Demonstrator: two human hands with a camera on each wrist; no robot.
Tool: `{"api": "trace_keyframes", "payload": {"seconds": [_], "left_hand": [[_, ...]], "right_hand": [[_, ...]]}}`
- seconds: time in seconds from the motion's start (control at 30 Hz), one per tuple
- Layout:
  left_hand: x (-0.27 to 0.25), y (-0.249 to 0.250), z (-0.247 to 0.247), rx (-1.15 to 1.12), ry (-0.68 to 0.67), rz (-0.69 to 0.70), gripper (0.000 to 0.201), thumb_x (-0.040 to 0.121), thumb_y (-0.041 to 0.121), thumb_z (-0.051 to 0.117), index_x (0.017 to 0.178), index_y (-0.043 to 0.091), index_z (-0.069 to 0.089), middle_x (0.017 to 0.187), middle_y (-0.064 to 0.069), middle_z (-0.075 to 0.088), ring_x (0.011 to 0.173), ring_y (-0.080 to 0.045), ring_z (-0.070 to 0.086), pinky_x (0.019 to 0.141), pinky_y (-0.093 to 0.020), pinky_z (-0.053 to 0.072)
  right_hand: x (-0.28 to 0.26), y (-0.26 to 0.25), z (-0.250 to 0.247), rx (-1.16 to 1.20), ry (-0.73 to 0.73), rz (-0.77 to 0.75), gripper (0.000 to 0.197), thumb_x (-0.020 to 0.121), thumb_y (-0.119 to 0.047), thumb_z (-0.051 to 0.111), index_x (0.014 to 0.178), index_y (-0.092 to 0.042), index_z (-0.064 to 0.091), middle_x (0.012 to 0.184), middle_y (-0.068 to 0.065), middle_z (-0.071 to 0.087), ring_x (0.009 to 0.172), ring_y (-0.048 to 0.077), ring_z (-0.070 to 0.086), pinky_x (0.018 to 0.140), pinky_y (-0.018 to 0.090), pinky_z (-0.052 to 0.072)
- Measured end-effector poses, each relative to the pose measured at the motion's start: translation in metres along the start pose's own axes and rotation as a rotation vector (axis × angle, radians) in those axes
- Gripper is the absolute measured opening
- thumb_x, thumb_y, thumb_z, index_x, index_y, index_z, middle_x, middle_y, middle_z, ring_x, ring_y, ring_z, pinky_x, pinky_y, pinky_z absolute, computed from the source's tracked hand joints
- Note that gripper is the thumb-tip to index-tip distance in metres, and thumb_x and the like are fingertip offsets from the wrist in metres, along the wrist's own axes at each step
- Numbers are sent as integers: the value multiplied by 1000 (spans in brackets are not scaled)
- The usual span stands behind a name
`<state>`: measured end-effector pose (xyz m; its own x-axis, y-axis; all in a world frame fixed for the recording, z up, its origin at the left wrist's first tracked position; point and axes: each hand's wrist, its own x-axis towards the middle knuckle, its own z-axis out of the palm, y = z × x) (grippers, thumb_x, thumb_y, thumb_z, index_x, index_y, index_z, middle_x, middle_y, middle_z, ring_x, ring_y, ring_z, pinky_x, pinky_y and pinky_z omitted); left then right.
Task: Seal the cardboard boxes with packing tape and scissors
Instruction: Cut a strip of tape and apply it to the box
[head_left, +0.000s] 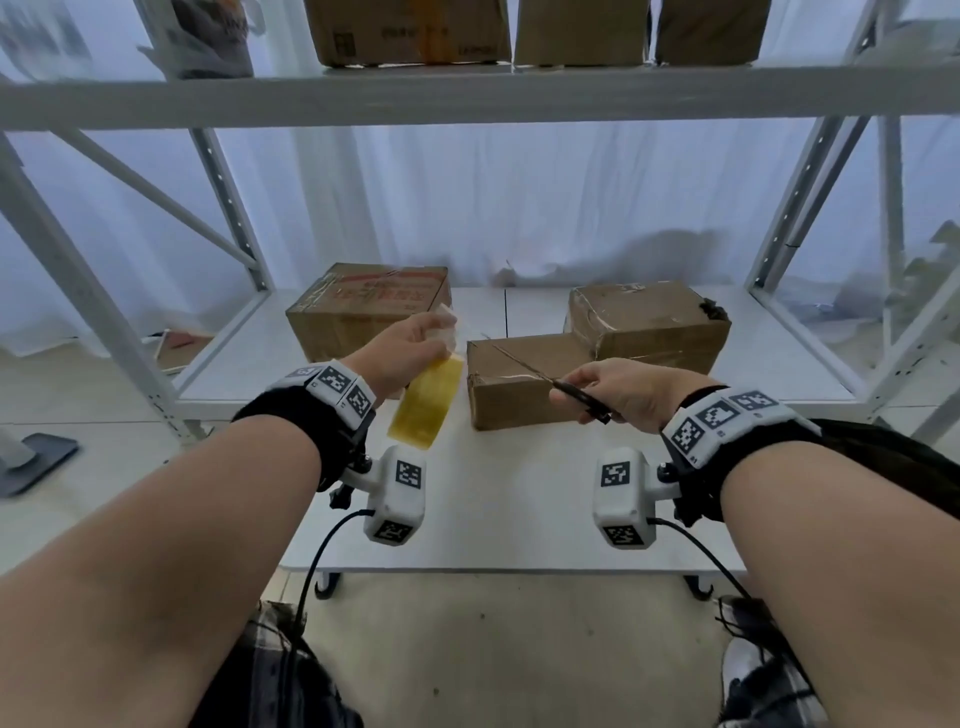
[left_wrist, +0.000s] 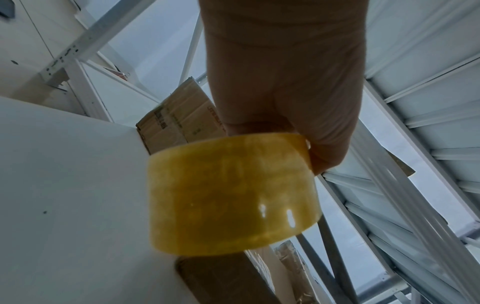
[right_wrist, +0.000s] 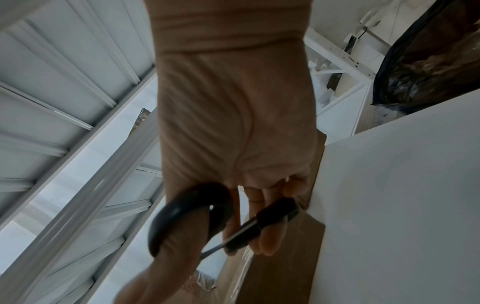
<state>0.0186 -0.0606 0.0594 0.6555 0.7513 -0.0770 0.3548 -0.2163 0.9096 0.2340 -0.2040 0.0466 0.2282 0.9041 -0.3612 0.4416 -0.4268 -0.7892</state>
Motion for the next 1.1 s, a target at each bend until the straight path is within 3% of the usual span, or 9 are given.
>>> {"api": "trace_keyframes", "payload": {"seconds": [0.1, 0.13, 0.27, 0.37, 0.47, 0.63, 0.77, 0.97, 1.1], "left_hand": [[9, -3, -2, 27, -1, 4, 41, 95, 7, 50, 134, 19, 48, 100, -1, 61, 84, -20, 56, 77, -28, 49], [11, -3, -1, 28, -3, 3, 42, 94, 7, 50, 134, 20, 48, 104, 0, 61, 85, -20, 57, 79, -29, 49], [16, -2, 3, 27, -33, -7, 41, 95, 9, 50, 133, 24, 49, 117, -1, 59, 90, -18, 60, 85, -34, 52], [16, -4, 7, 25, -88, -29, 39, 95, 9, 51, 131, 25, 51, 110, -10, 64, 88, -25, 59, 87, -41, 52], [15, -3, 10, 44, -134, -46, 37, 95, 8, 50, 127, 27, 52, 106, -12, 63, 85, -24, 60, 78, -34, 52], [14, -3, 14, 46, -180, -60, 36, 93, 7, 53, 124, 25, 56, 103, -11, 63, 83, -21, 61, 76, -31, 52], [13, -2, 15, 62, -178, -54, 36, 93, 6, 53, 125, 22, 56, 98, -8, 63, 74, -15, 61, 63, -21, 52], [13, -3, 12, 96, -195, -55, 37, 91, 5, 56, 126, 19, 57, 101, -10, 65, 73, -15, 62, 70, -26, 52], [12, 0, 13, 116, -196, -34, 40, 91, 2, 55, 128, 17, 56, 101, -8, 65, 72, -13, 61, 65, -19, 52]], "right_hand": [[8, 9, -3, -14, -36, 17, 54, 60, -55, 75, 102, -25, 62, 97, 3, 62, 78, 9, 54, 62, 23, 32], [10, 11, -1, 1, -49, 21, 59, 58, -56, 77, 104, -24, 62, 96, 3, 61, 78, 9, 54, 63, 24, 32], [15, 19, 7, 74, -108, 31, 46, 72, -42, 80, 109, -21, 61, 89, -2, 58, 74, 7, 52, 60, 23, 29], [16, 21, 9, 135, -86, 5, 51, 63, -42, 83, 105, -21, 62, 84, -6, 60, 70, 6, 53, 59, 23, 28], [15, 20, 9, 172, -80, -10, 49, 63, -39, 78, 106, -20, 62, 83, -5, 61, 69, 6, 52, 59, 24, 26], [17, 21, 10, 176, -92, -54, 60, 54, -40, 89, 104, -16, 65, 81, -1, 62, 65, 7, 54, 60, 24, 27], [19, 21, 11, 193, -81, -98, 74, 43, -45, 89, 105, -12, 67, 87, 8, 61, 67, 10, 54, 73, 31, 33], [19, 19, 10, 165, -63, -133, 63, 46, -42, 84, 100, -13, 71, 86, 9, 60, 64, 9, 54, 76, 31, 40], [18, 18, 9, 150, -65, -154, 59, 48, -39, 84, 99, -12, 71, 87, 12, 60, 65, 12, 54, 73, 31, 42]]}}
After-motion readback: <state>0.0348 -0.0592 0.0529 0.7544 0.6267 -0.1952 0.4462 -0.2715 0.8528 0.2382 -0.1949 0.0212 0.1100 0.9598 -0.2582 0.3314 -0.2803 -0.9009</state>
